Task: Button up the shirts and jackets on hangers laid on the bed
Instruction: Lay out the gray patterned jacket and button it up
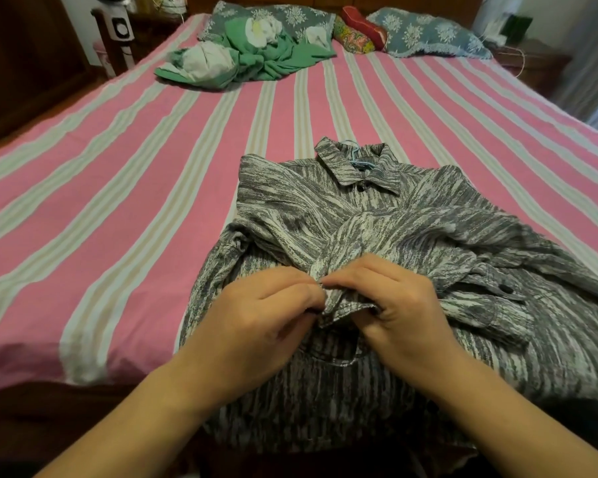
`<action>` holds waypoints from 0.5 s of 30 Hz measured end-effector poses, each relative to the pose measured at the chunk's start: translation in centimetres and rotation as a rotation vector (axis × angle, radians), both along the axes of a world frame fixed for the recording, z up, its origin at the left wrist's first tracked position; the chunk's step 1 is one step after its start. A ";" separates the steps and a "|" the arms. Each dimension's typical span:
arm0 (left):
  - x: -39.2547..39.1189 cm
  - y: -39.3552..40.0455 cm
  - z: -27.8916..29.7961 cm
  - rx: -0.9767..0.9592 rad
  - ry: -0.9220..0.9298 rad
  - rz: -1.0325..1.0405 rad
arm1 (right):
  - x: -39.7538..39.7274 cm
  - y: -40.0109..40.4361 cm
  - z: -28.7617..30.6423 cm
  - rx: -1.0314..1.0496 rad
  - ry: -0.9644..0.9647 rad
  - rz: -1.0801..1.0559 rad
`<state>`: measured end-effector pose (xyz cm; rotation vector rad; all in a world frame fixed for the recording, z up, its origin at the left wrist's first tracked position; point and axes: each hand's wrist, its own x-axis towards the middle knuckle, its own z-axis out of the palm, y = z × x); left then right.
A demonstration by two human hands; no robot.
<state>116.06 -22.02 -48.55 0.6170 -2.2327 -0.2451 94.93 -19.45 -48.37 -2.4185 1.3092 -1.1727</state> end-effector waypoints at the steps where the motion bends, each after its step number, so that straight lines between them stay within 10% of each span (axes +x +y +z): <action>1: -0.2 0.1 0.0 -0.027 -0.009 0.008 | 0.0 0.1 0.0 -0.004 -0.018 -0.006; 15: -0.2 0.3 -0.7 -0.285 -0.021 0.111 | -0.4 -0.4 -1.1 -0.141 0.061 0.010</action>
